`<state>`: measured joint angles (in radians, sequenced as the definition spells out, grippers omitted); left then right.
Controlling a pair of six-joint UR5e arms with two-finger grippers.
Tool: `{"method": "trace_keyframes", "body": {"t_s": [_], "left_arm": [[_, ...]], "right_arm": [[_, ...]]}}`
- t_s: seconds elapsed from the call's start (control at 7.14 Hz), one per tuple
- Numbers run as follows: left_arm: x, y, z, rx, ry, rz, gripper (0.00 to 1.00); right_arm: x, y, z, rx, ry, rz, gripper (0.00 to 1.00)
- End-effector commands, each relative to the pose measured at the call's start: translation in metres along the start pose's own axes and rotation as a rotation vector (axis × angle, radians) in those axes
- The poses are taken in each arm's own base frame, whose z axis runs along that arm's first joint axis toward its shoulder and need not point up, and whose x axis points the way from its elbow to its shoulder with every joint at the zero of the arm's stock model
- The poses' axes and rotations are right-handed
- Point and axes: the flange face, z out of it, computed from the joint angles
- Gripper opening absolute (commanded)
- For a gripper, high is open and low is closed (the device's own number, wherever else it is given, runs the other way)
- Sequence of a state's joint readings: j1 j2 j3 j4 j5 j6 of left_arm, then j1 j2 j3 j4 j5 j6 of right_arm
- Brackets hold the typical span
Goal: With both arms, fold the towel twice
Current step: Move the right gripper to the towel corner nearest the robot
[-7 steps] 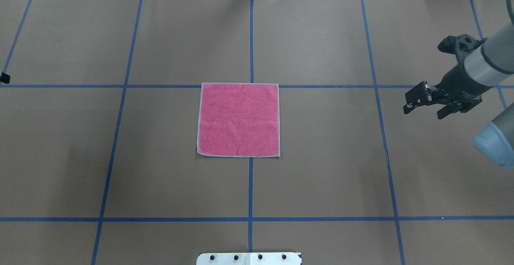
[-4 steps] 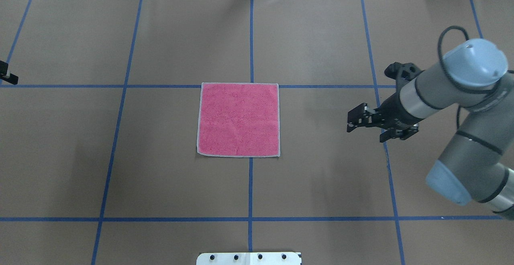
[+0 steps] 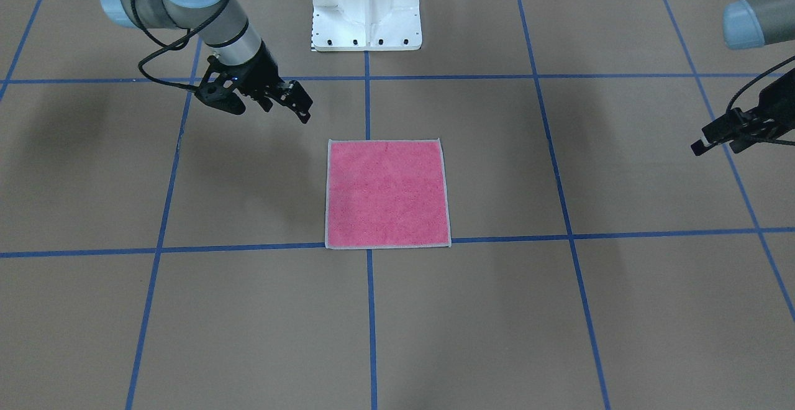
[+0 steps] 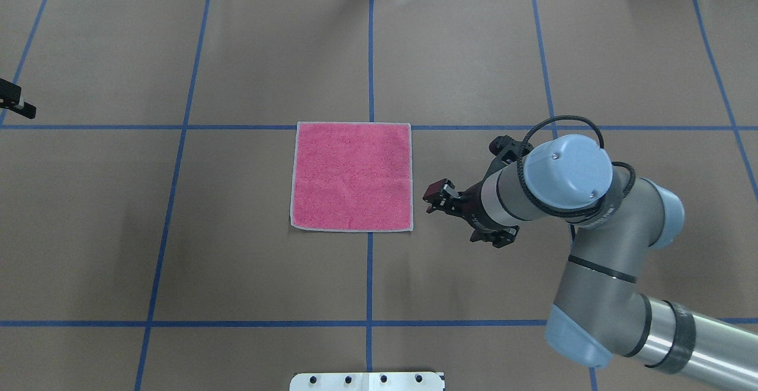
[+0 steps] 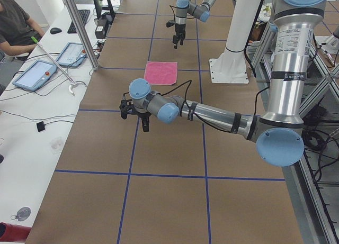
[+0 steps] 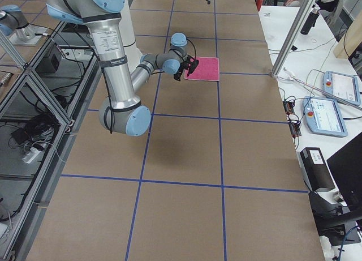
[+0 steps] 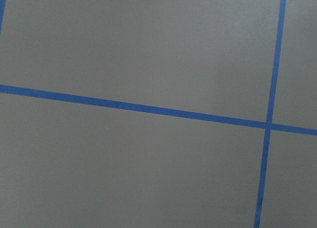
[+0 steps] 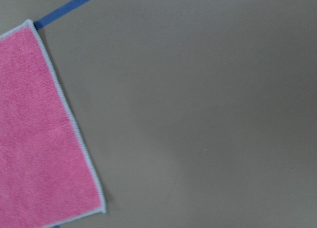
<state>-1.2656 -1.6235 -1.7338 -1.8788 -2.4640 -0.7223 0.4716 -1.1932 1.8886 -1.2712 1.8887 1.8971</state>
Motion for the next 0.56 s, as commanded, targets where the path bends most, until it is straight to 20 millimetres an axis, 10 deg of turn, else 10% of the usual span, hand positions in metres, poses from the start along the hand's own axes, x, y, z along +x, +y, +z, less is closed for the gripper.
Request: {"method": "trace_keyframes", "body": {"t_s": [0.0,0.42], "left_arm": [[0.002,0.000,0.000,0.000,0.002,0.001,1.00],[0.002,0.000,-0.001,0.001,0.004,0.001,1.00]], "right_arm": [[-0.036,0.025,0.020,0.045,-0.044,0.195,0.99],[-0.043,0.041,0.035,0.083,-0.060,0.226,1.00]]}}
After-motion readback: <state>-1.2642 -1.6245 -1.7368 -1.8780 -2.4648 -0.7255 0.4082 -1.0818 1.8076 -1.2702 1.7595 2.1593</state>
